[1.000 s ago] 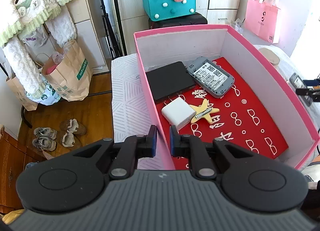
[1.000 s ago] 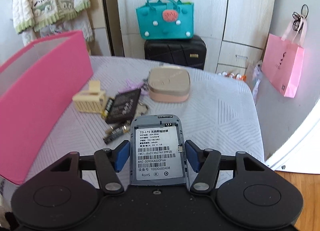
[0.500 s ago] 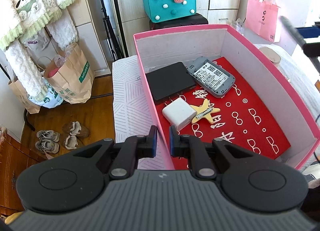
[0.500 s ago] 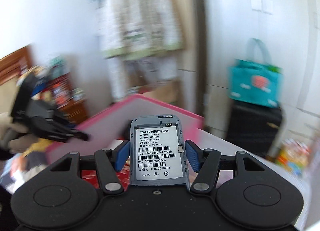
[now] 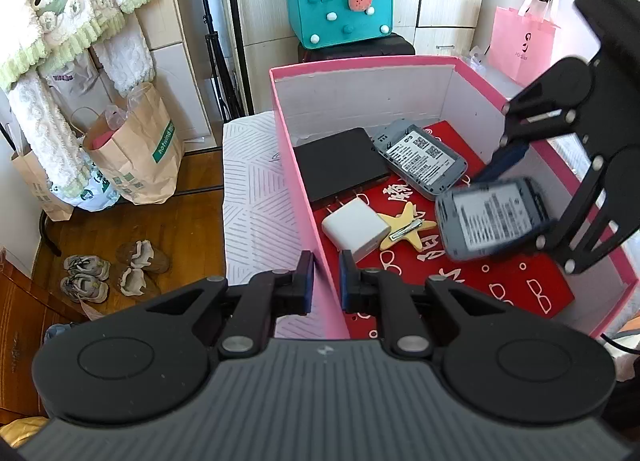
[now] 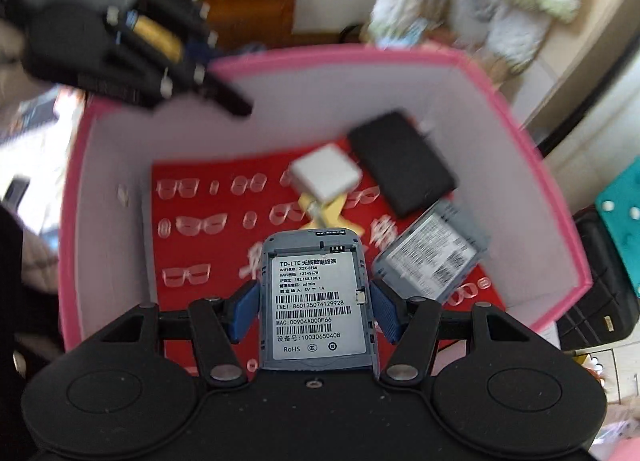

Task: Organize rigid objects
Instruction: 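Carry the grey router into the box beside the first router, open right tool, then move the open right tool back to the black phone battery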

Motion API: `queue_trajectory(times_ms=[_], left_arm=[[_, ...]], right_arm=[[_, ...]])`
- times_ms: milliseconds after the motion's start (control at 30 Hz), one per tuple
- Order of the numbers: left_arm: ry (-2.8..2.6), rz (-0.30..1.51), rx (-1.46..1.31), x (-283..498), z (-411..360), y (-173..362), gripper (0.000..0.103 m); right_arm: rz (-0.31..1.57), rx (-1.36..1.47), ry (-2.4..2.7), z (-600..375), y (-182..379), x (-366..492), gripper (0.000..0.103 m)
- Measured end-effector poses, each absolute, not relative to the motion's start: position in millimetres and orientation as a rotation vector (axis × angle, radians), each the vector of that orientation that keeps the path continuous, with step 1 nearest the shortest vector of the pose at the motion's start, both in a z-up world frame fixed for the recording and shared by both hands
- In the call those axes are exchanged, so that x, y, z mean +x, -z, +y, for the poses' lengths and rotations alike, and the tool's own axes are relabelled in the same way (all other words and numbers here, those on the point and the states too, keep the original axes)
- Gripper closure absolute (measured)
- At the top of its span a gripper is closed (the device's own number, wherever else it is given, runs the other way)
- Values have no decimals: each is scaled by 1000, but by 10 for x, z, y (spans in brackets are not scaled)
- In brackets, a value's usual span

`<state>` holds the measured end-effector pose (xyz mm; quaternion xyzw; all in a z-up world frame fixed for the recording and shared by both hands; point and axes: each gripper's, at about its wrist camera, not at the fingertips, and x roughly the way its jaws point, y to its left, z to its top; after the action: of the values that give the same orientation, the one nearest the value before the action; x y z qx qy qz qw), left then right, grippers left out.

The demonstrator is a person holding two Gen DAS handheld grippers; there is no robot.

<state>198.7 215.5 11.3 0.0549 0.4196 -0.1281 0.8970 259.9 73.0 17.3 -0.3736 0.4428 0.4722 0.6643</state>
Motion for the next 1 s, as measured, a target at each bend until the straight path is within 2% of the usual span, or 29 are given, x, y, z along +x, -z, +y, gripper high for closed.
queue_trajectory(times_ms=[233, 333, 467, 833, 1000], left_arm=[[273, 863, 101, 1969, 2180, -107, 91], [273, 862, 100, 1969, 2181, -102, 91], [277, 863, 93, 1967, 2191, -105, 91], [270, 856, 85, 1957, 2176, -102, 91], [261, 856, 98, 1953, 2158, -98, 91]], right_arm=[[1051, -882, -1028, 725, 6, 2730, 39], [1008, -928, -963, 717, 33, 2750, 33], [933, -902, -934, 603, -88, 2649, 31], [604, -380, -778, -387, -834, 2327, 28], [596, -265, -621, -885, -947, 2241, 28]])
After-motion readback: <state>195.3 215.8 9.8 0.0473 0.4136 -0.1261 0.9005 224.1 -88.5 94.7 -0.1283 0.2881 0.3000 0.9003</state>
